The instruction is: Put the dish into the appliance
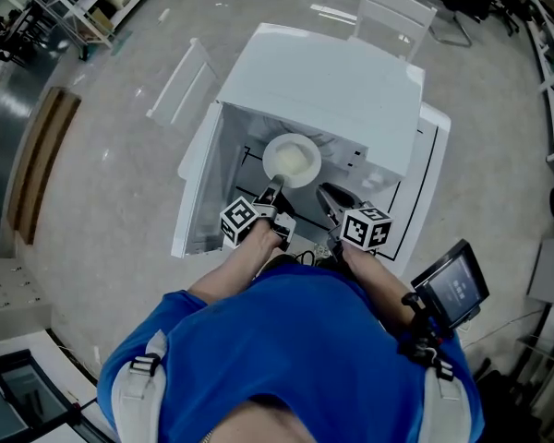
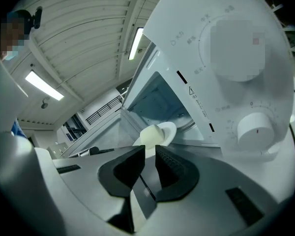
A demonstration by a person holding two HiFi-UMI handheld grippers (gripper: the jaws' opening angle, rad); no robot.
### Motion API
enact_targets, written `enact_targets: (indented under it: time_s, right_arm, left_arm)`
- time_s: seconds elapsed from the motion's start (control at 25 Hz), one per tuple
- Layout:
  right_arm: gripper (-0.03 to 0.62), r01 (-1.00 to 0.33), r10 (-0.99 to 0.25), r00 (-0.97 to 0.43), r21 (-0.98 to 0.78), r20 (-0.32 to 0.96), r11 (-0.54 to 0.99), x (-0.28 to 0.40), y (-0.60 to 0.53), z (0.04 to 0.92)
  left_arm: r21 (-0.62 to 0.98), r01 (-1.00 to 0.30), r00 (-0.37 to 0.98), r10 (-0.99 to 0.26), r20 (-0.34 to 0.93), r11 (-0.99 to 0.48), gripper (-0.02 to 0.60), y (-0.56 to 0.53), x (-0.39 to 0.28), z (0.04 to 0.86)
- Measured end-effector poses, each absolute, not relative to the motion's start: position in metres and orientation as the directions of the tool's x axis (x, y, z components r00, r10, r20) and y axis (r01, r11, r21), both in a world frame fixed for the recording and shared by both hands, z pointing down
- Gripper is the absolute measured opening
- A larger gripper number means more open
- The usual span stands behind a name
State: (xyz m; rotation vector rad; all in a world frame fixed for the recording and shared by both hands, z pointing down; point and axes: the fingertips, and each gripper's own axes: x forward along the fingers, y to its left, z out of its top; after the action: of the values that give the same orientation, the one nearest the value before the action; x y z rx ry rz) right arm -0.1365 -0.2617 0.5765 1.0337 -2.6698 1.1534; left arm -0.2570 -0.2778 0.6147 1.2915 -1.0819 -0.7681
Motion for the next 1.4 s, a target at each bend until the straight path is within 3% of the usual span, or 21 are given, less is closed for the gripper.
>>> enact_targets:
  time_s: [1.4]
  right_arm:
    - [0.04, -0.611, -0.545, -0.774, -0.604, 0.322, 0.512, -0.14, -0.262, 0.585]
  left_arm:
    - [0.964, -0.135, 0.294, -0.92, 0.26, 0.229, 0.018, -0.344, -0.261, 0.644]
